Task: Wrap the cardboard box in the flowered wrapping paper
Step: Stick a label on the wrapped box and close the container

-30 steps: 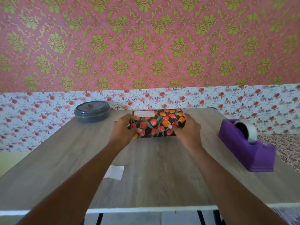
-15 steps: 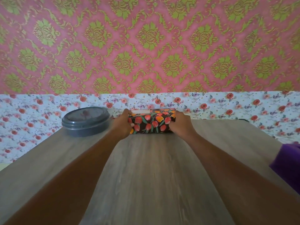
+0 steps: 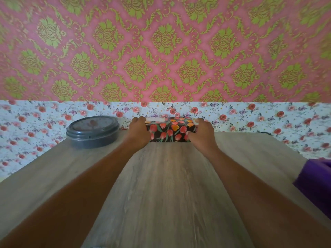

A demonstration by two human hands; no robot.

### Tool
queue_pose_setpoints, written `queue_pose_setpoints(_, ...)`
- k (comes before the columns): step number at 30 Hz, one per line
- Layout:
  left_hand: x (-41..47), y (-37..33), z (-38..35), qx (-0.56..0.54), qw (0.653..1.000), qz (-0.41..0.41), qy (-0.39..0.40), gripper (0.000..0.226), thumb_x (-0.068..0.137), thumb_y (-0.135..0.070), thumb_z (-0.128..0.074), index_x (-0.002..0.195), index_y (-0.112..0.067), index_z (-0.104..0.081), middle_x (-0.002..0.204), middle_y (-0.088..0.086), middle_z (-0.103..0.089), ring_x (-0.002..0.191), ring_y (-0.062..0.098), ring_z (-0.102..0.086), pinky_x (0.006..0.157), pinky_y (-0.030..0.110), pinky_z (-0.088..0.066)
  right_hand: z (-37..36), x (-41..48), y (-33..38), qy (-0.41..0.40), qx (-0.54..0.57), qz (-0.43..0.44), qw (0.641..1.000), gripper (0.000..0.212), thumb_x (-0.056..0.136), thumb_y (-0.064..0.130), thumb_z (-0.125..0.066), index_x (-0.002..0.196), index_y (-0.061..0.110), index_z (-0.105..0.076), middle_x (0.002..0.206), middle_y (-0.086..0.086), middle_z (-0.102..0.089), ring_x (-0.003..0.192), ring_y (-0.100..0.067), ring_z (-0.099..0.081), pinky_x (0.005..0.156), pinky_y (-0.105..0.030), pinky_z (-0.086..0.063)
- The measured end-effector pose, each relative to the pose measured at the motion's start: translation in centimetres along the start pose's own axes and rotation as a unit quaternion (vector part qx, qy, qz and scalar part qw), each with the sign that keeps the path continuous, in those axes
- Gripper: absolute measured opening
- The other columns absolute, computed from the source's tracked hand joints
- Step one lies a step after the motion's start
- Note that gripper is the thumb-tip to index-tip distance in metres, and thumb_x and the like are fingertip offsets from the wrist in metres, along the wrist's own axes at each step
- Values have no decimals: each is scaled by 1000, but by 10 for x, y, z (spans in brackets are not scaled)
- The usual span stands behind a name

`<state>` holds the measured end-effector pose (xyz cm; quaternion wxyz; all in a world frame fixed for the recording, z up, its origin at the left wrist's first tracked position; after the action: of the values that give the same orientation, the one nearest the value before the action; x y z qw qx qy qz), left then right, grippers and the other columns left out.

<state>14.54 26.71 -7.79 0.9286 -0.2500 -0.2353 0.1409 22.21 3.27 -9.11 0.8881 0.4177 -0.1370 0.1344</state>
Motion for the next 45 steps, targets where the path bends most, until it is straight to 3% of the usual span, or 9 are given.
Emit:
queue_pose_setpoints(6, -79, -30, 46, -130, 991, -37, -1, 30, 92, -18, -71, 120, -13, -62, 120, -4, -66, 109, 12, -61, 85, 22, -46, 49, -79, 42, -46, 179, -35, 982, 26, 88, 16, -74, 113, 17, -67, 103, 0, -69, 78, -5, -63, 51, -6, -40)
queue_pose_setpoints(11, -165, -42, 80, -115, 990, -66, 42, 18, 89, -19, -77, 103, -19, -66, 110, -5, -69, 99, 10, -65, 81, 15, -48, 58, -170, 74, 28, 250, -83, 964, 19, 79, 12, -73, 97, 17, -73, 96, -1, -73, 95, -20, -70, 91, -45, -59)
queue_pose_setpoints(14, -222, -30, 96, -54, 994, -41, 89, 22, 88, -25, -78, 107, -19, -67, 109, -2, -67, 95, 13, -62, 82, 23, -48, 53, -228, 84, 77, 217, -72, 970, 15, 81, 12, -74, 95, 16, -74, 92, -1, -75, 87, -18, -72, 84, -42, -61)
queue_pose_setpoints(18, -278, 9, 107, 24, 988, 43, 146, 33, 85, -35, -79, 113, -21, -67, 122, 9, -56, 114, 26, -56, 95, 30, -45, 34, -289, 95, 147, 140, -28, 979, 22, 83, 16, -76, 105, 17, -76, 83, 10, -69, 76, 0, -62, 61, -4, -42)
queue_pose_setpoints(23, -324, 35, 102, 94, 980, 93, 147, 50, 79, -61, -74, 114, -27, -63, 120, 7, -43, 119, 30, -42, 100, 40, -39, 4, -331, 115, 249, -35, 83, 964, 46, 96, 16, -63, 142, 19, -60, 128, -9, -59, 117, -25, -57, 100, -33, -47)
queue_pose_setpoints(30, -338, 23, 100, -13, 997, 65, 41, 30, 85, -28, -80, 110, -11, -76, 119, 11, -65, 115, 31, -57, 98, 43, -46, -12, -329, 123, 253, -101, 93, 958, 34, 103, 17, -53, 133, 25, -66, 139, -7, -46, 128, -32, -43, 101, -45, -35)
queue_pose_setpoints(36, -343, 24, 112, -80, 994, 66, -35, 17, 85, -2, -71, 79, -16, -79, 76, 3, -69, 64, 11, -57, 50, 12, -35, -11, -322, 128, 237, -21, 76, 968, 10, 93, 14, -70, 90, 21, -77, 99, -4, -65, 101, -28, -60, 90, -48, -51)
queue_pose_setpoints(40, -333, 29, 124, -180, 976, 106, -64, 18, 85, -4, -75, 84, -22, -79, 76, -4, -73, 71, 12, -66, 62, 26, -52, 0, -312, 136, 196, 110, 68, 972, 22, 85, 13, -81, 72, 27, -69, 90, 6, -69, 85, -12, -63, 74, -23, -52)
queue_pose_setpoints(45, -284, 34, 115, -345, 925, 135, -88, 20, 79, 1, -81, 79, -19, -78, 82, 2, -74, 80, 25, -74, 72, 38, -63, -1, -258, 135, 144, 176, 57, 972, 22, 75, 5, -88, 62, 15, -73, 90, -2, -79, 81, -9, -74, 74, -26, -58)
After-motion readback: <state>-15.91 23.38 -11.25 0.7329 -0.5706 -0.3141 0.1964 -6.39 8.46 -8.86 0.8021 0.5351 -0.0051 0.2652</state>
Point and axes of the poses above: each hand's wrist, its own x-axis towards the middle knuckle, its own z-axis out of the back of the hand, y = z × x, the point moved 7 cm from there along x, towards the middle knuckle
